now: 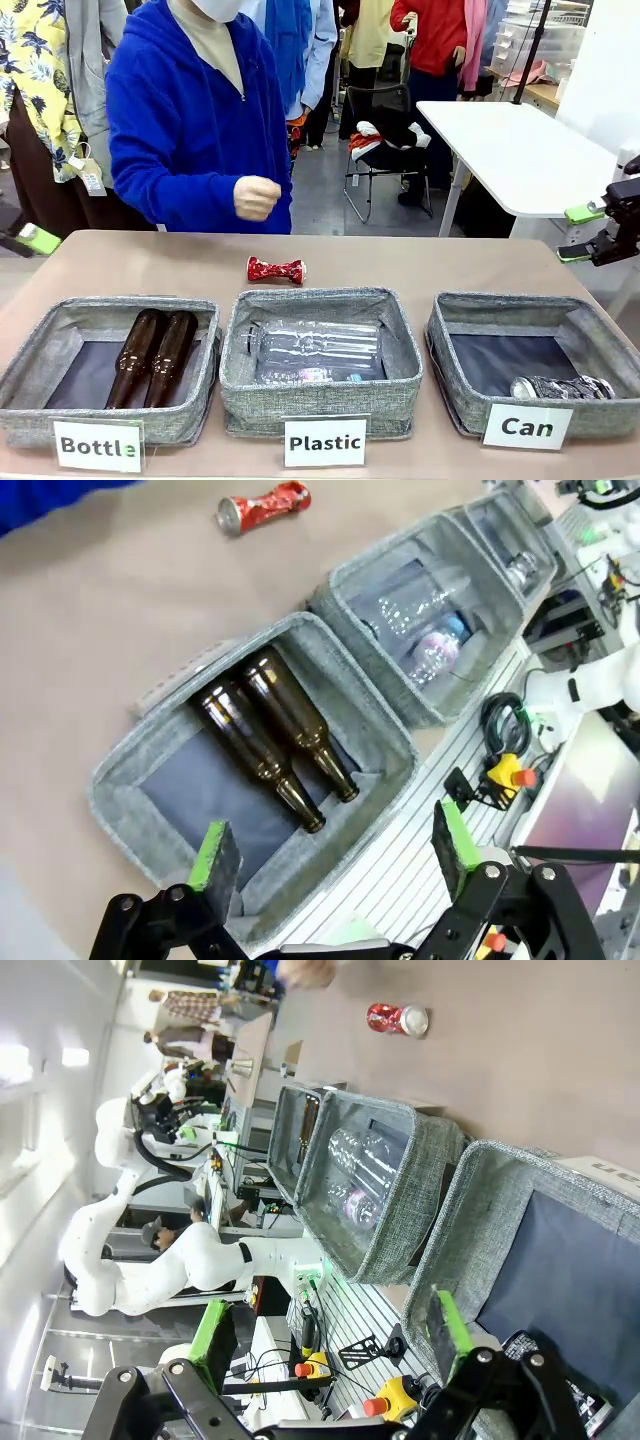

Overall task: Sort the can waste into the basket.
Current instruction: Pick up the can waste from the table and place it in the right Fabric basket.

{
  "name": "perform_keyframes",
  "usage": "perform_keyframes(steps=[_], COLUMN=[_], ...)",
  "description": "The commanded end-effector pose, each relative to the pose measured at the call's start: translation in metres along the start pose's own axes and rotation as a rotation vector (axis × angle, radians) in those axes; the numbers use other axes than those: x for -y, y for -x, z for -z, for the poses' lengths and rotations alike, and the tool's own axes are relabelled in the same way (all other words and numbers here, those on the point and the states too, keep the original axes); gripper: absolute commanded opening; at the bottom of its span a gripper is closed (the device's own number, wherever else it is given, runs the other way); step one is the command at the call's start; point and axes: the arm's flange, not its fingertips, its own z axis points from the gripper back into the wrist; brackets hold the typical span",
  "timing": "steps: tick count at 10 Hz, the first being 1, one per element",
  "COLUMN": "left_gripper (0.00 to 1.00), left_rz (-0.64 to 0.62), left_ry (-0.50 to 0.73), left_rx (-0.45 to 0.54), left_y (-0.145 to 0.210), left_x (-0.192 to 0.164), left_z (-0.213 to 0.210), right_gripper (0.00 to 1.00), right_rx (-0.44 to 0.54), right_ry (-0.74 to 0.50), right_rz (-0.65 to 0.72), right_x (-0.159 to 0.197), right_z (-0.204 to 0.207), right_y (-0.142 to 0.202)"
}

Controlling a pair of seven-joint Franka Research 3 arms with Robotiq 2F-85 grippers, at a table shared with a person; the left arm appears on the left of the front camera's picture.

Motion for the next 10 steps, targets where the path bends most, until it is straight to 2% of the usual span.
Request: perform_keyframes(steps=[1, 3, 5, 7, 10], left_gripper=[1.0, 1.0, 1.0, 1.0, 1.0], left_rz=[-0.08, -0.077, 0.036, 0.236, 0.591], left_ry=[-0.021, -0.014, -0.057, -0.189, -0.227], left_rx=[-0.003, -0.005, -0.057, -0.156, -0.155], left_y=[0.0, 0.001, -0.036, -0.103, -0.17], left_x=[-0.022, -0.02, 0.0, 0.024, 0.054], left_z=[-0.009, -0.003, 0.018, 0.058, 0.13], right_gripper=[1.0, 1.0, 1.0, 1.0, 1.0], right_rx=[-0.008, -0.008, -0.008, -0.008, -0.008], right_ry=[-0.006, -0.006, -0.006, -0.006, -0.006], right_rz=[-0.017, -0.017, -0.017, -0.017, -0.017], right_x=[-0.001, -0.001, -0.001, -0.001, -0.001], right_z=[-0.004, -0.004, -0.004, -0.004, -0.004], right_y=[0.0, 0.0, 0.0, 0.0, 0.0])
